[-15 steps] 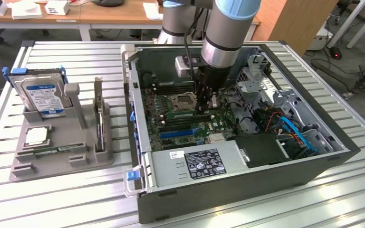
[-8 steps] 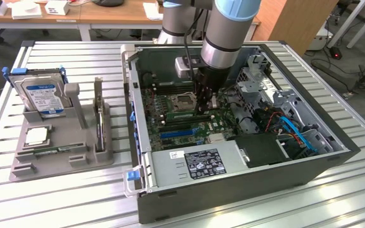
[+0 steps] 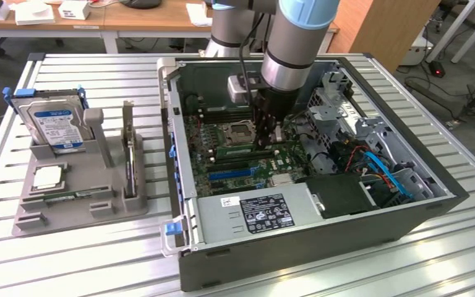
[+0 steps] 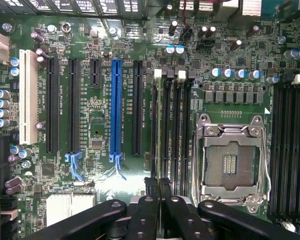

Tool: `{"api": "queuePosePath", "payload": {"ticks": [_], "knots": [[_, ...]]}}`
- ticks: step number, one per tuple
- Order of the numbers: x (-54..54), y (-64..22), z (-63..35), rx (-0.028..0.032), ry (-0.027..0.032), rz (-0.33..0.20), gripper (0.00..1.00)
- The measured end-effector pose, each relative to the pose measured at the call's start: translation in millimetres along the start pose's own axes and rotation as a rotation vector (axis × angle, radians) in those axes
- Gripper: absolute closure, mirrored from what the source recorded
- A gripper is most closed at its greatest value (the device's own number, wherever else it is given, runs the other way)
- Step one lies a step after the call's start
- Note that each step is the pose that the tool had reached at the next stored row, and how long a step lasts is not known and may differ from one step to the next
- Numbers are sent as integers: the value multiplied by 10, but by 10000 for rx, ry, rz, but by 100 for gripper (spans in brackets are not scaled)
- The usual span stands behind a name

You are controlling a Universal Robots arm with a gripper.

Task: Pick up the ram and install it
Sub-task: 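Insert the ram into the slot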

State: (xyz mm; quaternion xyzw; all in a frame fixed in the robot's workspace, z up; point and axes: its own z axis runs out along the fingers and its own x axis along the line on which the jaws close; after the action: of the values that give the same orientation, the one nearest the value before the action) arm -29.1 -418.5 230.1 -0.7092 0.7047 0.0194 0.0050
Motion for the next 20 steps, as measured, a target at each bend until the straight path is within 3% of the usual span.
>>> {"api": "queuePosePath", "payload": {"ticks": [20], "knots": [[10, 1, 13, 2, 0, 37, 89]]}}
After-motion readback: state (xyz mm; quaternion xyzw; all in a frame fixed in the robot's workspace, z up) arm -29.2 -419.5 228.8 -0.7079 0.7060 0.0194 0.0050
